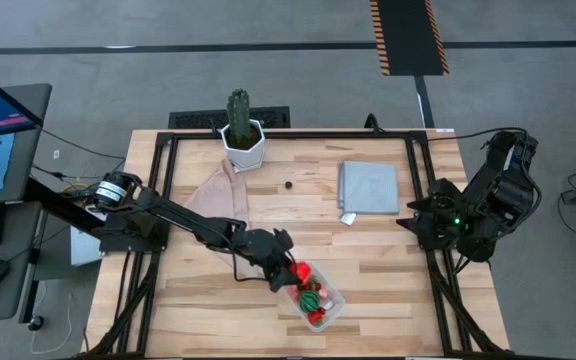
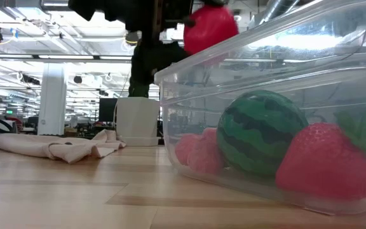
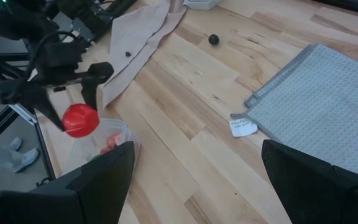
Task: Pick and placing Produce into tupperware
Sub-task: Put the apple into the transparent bin, then put the blackberry into the transparent bin, then put the black cherry into the transparent bin
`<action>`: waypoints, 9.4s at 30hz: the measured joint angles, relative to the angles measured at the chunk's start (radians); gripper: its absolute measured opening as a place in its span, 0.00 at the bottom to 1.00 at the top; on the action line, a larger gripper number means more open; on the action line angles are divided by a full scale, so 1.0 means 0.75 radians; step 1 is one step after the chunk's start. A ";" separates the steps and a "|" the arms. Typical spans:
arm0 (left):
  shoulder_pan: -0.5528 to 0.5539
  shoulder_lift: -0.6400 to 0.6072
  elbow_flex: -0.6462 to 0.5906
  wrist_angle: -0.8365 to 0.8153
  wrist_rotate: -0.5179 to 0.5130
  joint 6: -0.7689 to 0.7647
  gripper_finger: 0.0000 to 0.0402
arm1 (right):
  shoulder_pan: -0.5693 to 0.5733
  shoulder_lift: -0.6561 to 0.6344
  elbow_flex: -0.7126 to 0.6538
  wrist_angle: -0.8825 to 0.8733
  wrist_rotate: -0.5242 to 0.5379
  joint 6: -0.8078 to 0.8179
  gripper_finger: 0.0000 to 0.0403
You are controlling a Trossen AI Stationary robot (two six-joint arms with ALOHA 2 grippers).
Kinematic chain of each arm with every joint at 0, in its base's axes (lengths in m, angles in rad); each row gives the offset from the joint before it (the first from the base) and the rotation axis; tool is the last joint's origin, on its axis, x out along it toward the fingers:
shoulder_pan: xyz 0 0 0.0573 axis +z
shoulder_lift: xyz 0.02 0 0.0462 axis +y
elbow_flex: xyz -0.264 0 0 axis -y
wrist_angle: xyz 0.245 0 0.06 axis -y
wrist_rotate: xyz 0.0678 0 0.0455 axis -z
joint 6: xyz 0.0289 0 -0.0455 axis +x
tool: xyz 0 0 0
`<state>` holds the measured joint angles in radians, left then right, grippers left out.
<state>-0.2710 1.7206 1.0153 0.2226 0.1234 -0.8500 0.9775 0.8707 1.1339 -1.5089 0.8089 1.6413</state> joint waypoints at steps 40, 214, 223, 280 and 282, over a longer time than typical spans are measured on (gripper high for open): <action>0.018 -0.572 -0.007 -1.242 -0.779 0.247 0.85 | 0.000 0.000 0.000 0.000 0.000 0.000 0.92; -0.066 -0.225 -0.458 0.461 -0.329 0.102 0.10 | 0.000 0.000 0.000 0.000 -0.001 0.000 0.92; -0.098 0.121 -0.079 0.399 -0.071 0.275 0.10 | 0.000 0.000 0.000 0.000 0.000 0.000 0.92; -0.267 -1.349 -1.125 0.614 -0.466 1.122 0.48 | -0.078 0.025 0.000 0.123 0.813 -0.139 0.92; -0.267 -1.399 -1.162 0.608 -0.502 1.124 0.48 | -0.106 0.025 0.000 0.166 0.847 -0.140 0.92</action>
<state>-0.4713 0.6711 0.1437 0.6783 -0.2534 -0.0069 0.8979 0.8892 1.1339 -1.3847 1.4441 1.5366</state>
